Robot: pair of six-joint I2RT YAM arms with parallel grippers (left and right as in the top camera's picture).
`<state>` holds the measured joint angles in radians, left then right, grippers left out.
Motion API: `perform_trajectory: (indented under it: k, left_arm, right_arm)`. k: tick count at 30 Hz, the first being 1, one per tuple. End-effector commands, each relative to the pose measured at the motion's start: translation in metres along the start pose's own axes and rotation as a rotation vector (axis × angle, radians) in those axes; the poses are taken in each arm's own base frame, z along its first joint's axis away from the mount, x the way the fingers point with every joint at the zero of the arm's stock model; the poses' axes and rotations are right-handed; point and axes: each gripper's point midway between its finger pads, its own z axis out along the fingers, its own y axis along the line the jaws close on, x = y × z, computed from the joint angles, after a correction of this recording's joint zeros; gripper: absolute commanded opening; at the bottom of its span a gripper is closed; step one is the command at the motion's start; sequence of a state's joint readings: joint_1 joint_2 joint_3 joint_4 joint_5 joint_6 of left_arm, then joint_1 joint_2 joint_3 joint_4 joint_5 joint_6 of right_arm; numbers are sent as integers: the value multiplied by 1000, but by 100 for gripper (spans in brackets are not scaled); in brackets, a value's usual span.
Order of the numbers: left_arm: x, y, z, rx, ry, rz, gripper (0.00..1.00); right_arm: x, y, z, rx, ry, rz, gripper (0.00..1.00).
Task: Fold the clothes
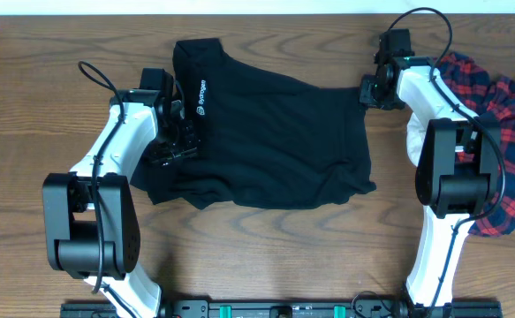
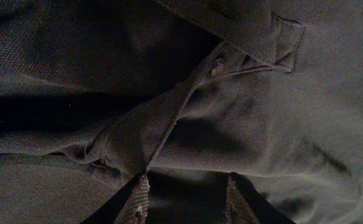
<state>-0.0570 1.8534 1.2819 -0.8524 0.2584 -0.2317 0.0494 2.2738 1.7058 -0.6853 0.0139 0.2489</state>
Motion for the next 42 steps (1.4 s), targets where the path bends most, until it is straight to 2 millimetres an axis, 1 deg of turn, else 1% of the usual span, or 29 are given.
perform_trajectory:
  k: [1,5,9,13,16,19,20,23,25,28,29,30,31,32,34,36,38,40,42]
  left_arm:
    - [4,3,5,-15,18,7,42]
    - [4,3,5,-15,19,6,42]
    - [4,4,5,-15,19,6,42]
    - [4,4,5,-15,19,6,42]
    - [4,3,5,-15,19,6,42]
    - [4,3,5,-15,18,6,42]
    - [4,3,5,-15,18,6,42]
    - [4,4,5,-15,18,6,42]
    - [4,3,5,-15,18,6,42]
    - [4,3,5,-15,18,6,42]
    - [4,3,5,-15,18,6,42]
    - [4,3,5,-15,18,6,42]
    - [4,3,5,-15,19,6,42]
    - [4,3,5,-15,19,6,42]
    - [4,3,5,-15,18,6,42]
    - [4,3,5,-15,18,6,42]
    - [4,3,5,-14,18,6,42]
    - [4,3,5,-14,18,6,42]
    - [4,3,5,-14,16,7,42]
  right_arm:
    - [19,4,27,-4,65,-1,22]
    - [8,6,27,-15,20,0,21]
    - [-11,2,27,16,-61,3,21]
    - [-28,0,31,32,-136,7,22]
    - [-31,2,34,25,-148,7,22]
    - [-30,7,32,0,-143,4,22]
    - [-31,10,28,-18,-143,3,22]
    - [-41,16,8,-47,-178,15,24]
    - [-56,20,-17,-71,-235,18,26]
    - [-73,44,-55,-164,-311,-6,27]
    - [-74,50,-63,-182,-322,-17,29]
    - [-74,55,-70,-196,-325,-23,31]
    - [-71,59,-76,-202,-320,-31,35]
    - [-66,62,-77,-199,-304,-38,35]
    - [-56,60,-75,-179,-267,-38,35]
    - [-37,46,-68,-115,-186,14,28]
    - [-13,24,-63,-6,-94,85,22]
    - [0,9,-63,70,-49,101,22]
    - [8,-1,-64,120,-22,98,24]
